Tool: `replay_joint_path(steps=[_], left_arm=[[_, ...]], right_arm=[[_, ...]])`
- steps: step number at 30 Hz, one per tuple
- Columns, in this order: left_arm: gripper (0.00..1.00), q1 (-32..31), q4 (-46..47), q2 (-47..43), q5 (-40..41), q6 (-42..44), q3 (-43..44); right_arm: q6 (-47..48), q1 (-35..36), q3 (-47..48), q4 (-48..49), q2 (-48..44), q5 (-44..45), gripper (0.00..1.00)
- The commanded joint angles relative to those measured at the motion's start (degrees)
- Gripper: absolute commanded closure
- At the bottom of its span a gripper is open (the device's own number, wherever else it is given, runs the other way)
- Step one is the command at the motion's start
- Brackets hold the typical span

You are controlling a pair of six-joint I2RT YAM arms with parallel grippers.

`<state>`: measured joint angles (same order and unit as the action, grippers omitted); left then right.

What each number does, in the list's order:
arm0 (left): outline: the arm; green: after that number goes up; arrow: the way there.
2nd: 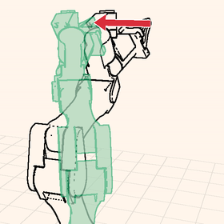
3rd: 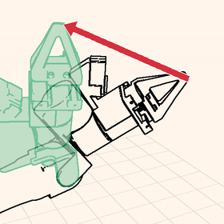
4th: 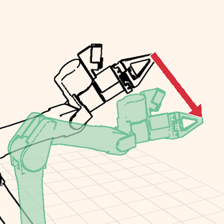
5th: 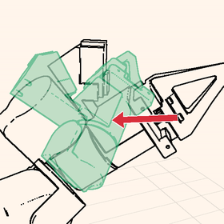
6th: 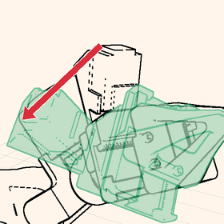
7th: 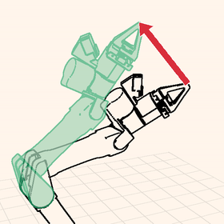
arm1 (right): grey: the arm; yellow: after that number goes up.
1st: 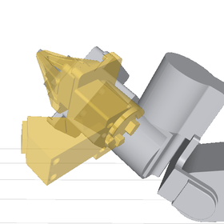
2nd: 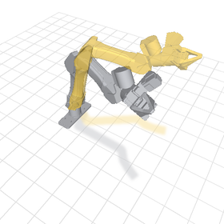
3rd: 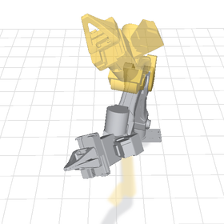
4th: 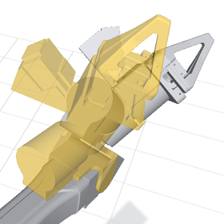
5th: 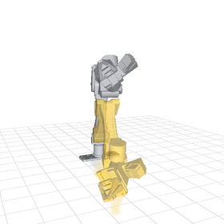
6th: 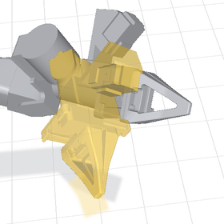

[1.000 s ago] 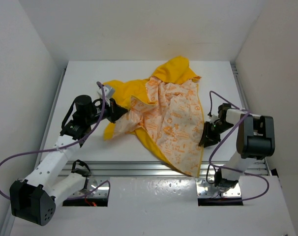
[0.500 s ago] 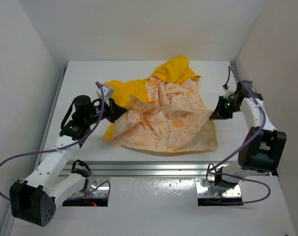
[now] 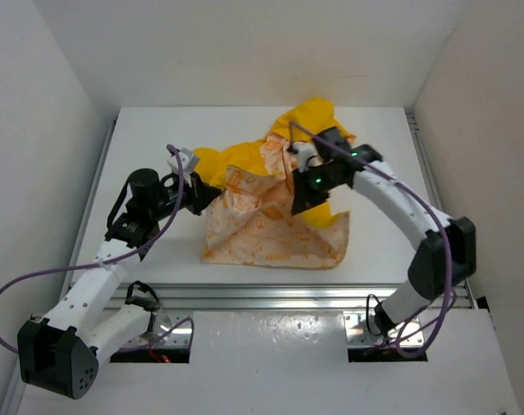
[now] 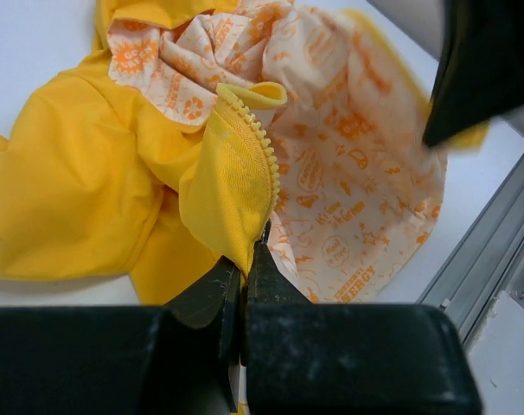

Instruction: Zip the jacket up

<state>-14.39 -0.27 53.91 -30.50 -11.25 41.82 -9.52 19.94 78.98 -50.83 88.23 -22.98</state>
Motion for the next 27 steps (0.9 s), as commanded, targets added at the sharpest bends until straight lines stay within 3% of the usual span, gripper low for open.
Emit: replay_joint_path(steps=[1, 2, 5, 7, 9, 13, 16, 18, 20, 22, 23, 25, 26, 27], left_arm=[[1.00, 1.1, 3.4, -0.2, 0.9, 0.3, 1.8], [1.00, 1.7, 3.4, -0.8, 0.9, 0.3, 1.8], [1.00, 1.7, 2.0, -1.3, 0.9, 1.0, 2.3], [1.00, 2.3, 2.0, -1.9, 0.9, 1.0, 2.3], [1.00, 2.9, 2.0, -2.5, 0.4, 1.0, 1.6], [1.00, 3.4, 2.6, -3.2, -0.4, -0.2, 0.2], [1.00, 3.4, 3.2, -3.2, -0.4, -0.9, -0.5], [1.00, 3.4, 3.8, -3.2, 0.2, -1.7, -0.5], [1.00, 3.4, 3.8, -2.6, 1.6, -2.5, -0.5], [1.00, 3.4, 3.8, -2.6, 2.4, -3.0, 0.1], [1.00, 3.4, 3.8, -2.6, 2.4, -3.0, 0.1], [1.00, 3.4, 3.3, -3.3, 4.0, -3.7, 0.1], [1.00, 3.4, 3.3, -3.3, 4.6, -4.4, 0.1], [1.00, 3.4, 3.3, -4.0, 4.6, -4.4, 0.1]], right_arm=[[-10.0, 9.1, -0.2, 3.2, 5.7, -6.4, 0.97], [-10.8, 10.1, -0.4, 4.1, 6.3, -8.3, 0.82], [-9.7, 10.2, -2.5, 5.4, 5.1, -16.0, 0.70], [-4.2, 8.8, -7.9, 5.6, 0.3, -17.5, 0.55], [-0.2, 5.0, -13.8, 6.6, -5.0, -19.0, 0.47], [-2.9, -7.2, -25.3, 14.5, -17.2, -17.5, 0.27], [-1.8, -8.1, -28.0, 13.1, -19.6, -22.1, 0.25], [-1.3, -3.2, -29.3, 13.4, -18.5, -19.5, 0.28], [-2.9, 4.3, -31.9, 17.5, -18.4, -10.8, 0.32], [-6.7, 7.4, -34.2, 25.1, -17.7, -7.5, 0.35], [-7.6, 12.2, -33.1, 25.8, -16.9, -0.8, 0.35], [-11.0, 15.3, -31.2, 25.3, -13.1, 7.5, 0.33], [-13.0, 18.1, -29.5, 25.7, -11.7, 10.2, 0.36], [-19.8, 19.1, -25.5, 18.8, -6.1, 17.7, 0.40]])
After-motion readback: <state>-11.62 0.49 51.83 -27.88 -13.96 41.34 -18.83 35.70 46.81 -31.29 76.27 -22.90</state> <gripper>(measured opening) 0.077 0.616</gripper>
